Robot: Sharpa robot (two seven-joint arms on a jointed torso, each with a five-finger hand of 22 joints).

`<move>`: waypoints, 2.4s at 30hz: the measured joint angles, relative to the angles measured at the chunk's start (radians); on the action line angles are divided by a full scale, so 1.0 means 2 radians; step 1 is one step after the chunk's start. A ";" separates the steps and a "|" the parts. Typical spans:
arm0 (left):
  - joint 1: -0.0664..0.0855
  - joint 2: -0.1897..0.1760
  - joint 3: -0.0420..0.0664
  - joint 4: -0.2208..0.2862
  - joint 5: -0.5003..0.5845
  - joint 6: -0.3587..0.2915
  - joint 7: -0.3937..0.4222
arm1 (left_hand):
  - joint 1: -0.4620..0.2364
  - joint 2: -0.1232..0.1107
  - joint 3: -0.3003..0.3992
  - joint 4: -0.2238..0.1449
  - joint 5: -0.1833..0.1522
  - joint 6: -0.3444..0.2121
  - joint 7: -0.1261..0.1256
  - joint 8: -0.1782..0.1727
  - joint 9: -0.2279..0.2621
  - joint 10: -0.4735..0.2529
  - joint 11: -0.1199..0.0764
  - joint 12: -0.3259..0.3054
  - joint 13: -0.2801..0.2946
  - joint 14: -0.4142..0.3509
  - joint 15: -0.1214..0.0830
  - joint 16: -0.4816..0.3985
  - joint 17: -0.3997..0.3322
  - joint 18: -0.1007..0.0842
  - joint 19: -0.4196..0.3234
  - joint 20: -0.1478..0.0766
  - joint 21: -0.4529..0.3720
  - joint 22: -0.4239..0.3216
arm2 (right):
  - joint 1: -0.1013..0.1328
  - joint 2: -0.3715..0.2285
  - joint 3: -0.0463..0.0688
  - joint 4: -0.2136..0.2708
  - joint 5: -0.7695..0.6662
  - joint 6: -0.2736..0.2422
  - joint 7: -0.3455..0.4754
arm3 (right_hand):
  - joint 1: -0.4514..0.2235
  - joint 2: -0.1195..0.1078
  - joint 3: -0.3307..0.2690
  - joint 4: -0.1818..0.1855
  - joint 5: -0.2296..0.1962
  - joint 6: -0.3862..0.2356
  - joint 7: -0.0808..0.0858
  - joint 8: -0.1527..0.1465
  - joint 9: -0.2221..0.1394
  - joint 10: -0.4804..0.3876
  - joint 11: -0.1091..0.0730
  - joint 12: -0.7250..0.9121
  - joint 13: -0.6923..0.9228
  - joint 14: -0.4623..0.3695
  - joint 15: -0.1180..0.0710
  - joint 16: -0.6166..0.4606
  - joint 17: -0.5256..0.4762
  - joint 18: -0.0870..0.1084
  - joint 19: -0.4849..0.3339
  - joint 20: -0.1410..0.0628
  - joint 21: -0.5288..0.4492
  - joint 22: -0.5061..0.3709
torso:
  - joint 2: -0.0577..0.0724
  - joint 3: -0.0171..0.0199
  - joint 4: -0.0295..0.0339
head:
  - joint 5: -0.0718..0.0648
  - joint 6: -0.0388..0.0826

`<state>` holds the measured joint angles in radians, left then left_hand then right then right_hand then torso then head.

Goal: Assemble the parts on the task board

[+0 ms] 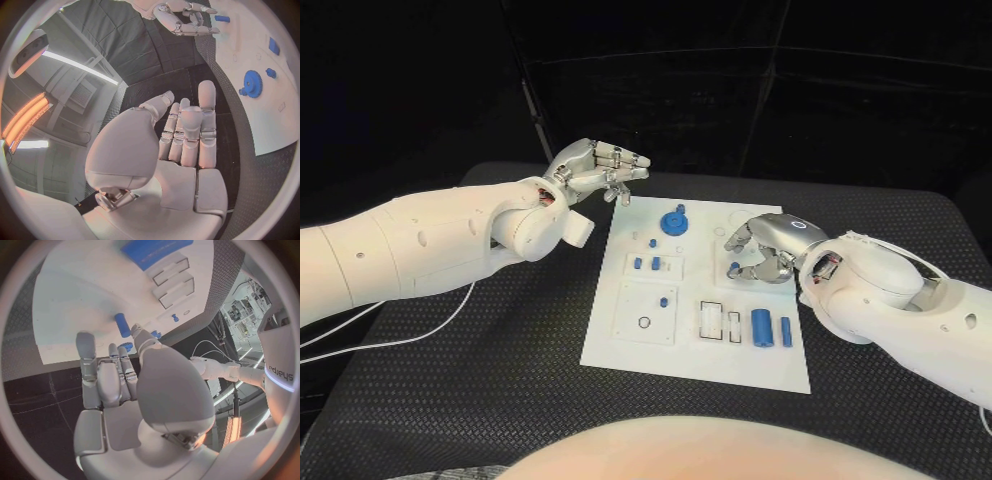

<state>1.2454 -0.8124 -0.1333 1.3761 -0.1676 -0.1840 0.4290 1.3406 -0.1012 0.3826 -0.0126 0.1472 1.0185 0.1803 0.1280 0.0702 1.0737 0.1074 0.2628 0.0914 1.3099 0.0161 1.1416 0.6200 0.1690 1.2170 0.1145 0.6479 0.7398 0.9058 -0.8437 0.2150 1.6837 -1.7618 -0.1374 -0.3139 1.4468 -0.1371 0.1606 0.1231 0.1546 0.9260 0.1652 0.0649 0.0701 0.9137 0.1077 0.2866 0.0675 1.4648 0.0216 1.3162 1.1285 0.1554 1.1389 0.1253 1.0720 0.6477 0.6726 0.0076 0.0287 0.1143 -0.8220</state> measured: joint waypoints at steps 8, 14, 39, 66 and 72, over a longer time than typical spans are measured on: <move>0.000 0.000 0.000 0.000 0.000 0.000 0.000 | 0.000 0.000 0.000 0.000 0.000 0.000 0.000 0.000 0.000 0.000 0.000 0.000 0.000 0.000 0.000 0.000 0.000 0.000 0.000 0.000 0.000 0.000 | 0.000 0.005 0.000 -0.006 0.001 0.024 -0.003 | 0.010 0.010 0.008 0.008 0.000 0.032 0.002 0.006 0.002 0.042 -0.001 0.005 -0.002 0.000 0.000 -0.001 0.003 0.000 0.007 -0.002 0.000 0.002 | 0.000 0.0002 -0.0006 | 0.002 -0.002; 0.000 0.000 0.000 0.000 0.000 0.001 0.000 | 0.000 0.000 0.000 0.000 0.000 0.000 0.000 0.000 0.000 0.000 0.000 0.000 0.000 0.000 0.000 0.000 0.000 0.000 0.000 0.000 0.000 0.000 | 0.000 0.009 0.000 -0.009 0.002 0.034 -0.004 | 0.023 0.023 0.032 0.014 0.000 0.049 -0.003 0.008 0.002 0.082 -0.008 -0.003 -0.003 0.000 -0.006 0.007 0.013 0.000 0.014 -0.009 0.006 0.015 | 0.000 0.0005 -0.0009 | 0.002 -0.003; 0.000 -0.001 0.000 0.000 0.000 0.001 -0.001 | 0.000 0.000 0.000 0.000 0.000 0.000 0.000 0.000 0.000 0.000 0.000 0.002 0.000 -0.002 0.002 0.000 0.000 0.000 0.000 0.000 0.000 0.000 | -0.001 0.014 -0.001 -0.015 0.006 0.030 -0.004 | 0.034 0.034 0.105 0.003 -0.023 0.087 -0.010 0.006 0.000 0.144 -0.019 -0.049 -0.002 0.000 -0.013 0.019 0.028 0.000 0.025 -0.016 0.019 0.035 | -0.001 0.0006 -0.0009 | -0.001 -0.005; -0.001 0.002 0.000 -0.004 0.000 0.001 -0.001 | 0.000 0.000 0.000 0.000 0.000 0.000 0.000 0.000 0.000 0.000 0.000 0.002 0.000 -0.002 0.002 0.000 0.000 0.000 0.000 0.000 0.000 0.000 | 0.000 0.009 0.000 0.071 0.018 -0.037 0.013 | 0.032 0.025 0.124 -0.006 -0.017 0.094 -0.009 0.005 0.000 0.153 -0.017 -0.065 -0.002 0.000 -0.013 0.019 0.028 0.000 0.025 -0.016 0.024 0.039 | 0.000 -0.0001 0.0000 | -0.001 -0.001; -0.001 0.002 0.000 -0.004 0.000 0.001 -0.001 | 0.000 0.000 0.000 0.000 0.000 0.000 0.000 0.000 0.000 0.000 0.000 0.002 0.000 -0.002 0.002 0.000 0.000 0.000 0.000 0.000 0.000 0.000 | 0.001 0.038 -0.025 0.075 0.026 -0.040 0.034 | 0.032 0.025 0.127 -0.007 -0.014 0.094 -0.009 0.003 0.000 0.152 -0.017 -0.068 -0.002 0.000 -0.013 0.019 0.028 0.000 0.025 -0.016 0.024 0.038 | 0.000 0.0001 0.0000 | 0.004 -0.002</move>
<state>1.2424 -0.8076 -0.1339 1.3686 -0.1676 -0.1813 0.4267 1.3406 -0.1012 0.3826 -0.0126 0.1472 1.0186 0.1804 0.1280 0.0703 1.0738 0.1073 0.2674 0.0918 1.3064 0.0197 1.1416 0.6201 0.1688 1.2170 0.1145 0.6480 0.7395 0.9074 -0.7684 0.1641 1.8333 -1.7097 -0.2169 -0.2460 1.5105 -0.0870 0.4154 0.1092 0.1259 1.1139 0.1469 0.0714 0.0700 1.2187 0.0733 0.1507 0.0633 1.4649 -0.0037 1.3533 1.1849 0.1554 1.1883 0.0929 1.1191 0.7232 0.6733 0.0079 0.0286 0.1226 -0.8261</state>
